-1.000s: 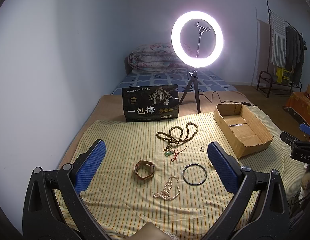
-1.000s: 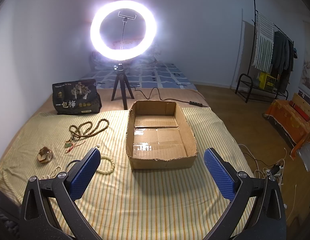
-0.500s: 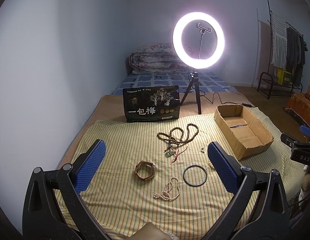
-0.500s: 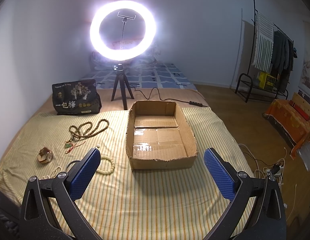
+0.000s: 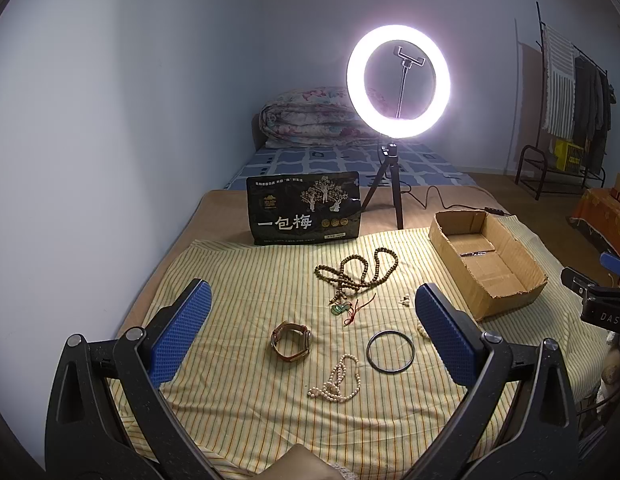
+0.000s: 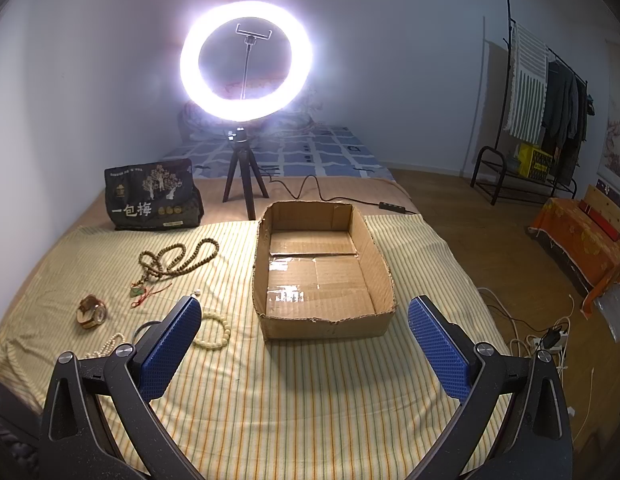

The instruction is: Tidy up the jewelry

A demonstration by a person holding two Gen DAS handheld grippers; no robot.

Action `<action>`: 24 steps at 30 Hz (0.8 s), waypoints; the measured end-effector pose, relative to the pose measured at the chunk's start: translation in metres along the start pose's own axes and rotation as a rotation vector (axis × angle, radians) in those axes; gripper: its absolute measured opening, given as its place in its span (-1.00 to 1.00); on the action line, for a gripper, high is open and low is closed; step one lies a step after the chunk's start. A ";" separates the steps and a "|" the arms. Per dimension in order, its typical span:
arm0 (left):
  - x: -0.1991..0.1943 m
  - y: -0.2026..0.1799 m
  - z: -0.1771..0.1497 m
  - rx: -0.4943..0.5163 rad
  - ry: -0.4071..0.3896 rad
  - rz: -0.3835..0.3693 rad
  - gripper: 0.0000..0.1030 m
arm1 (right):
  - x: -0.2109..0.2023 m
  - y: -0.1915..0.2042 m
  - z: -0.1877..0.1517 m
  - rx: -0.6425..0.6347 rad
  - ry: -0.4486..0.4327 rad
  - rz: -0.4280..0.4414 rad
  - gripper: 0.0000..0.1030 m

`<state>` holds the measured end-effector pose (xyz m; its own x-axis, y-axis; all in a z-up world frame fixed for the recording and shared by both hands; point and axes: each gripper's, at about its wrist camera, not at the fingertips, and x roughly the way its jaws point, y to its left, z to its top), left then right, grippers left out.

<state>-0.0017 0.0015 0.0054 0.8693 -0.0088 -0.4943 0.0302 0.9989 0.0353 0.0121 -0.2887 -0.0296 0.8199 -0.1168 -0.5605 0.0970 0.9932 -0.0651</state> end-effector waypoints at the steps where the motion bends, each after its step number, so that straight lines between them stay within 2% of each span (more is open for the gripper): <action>1: 0.000 0.000 0.000 0.000 0.000 0.000 1.00 | 0.000 0.001 0.000 -0.001 0.000 0.001 0.99; 24: 0.000 0.001 -0.001 0.000 0.000 -0.002 1.00 | -0.002 0.002 0.000 -0.002 -0.005 0.004 0.99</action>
<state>-0.0016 0.0025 0.0046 0.8690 -0.0104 -0.4948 0.0315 0.9989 0.0343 0.0109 -0.2867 -0.0290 0.8231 -0.1125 -0.5566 0.0925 0.9937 -0.0640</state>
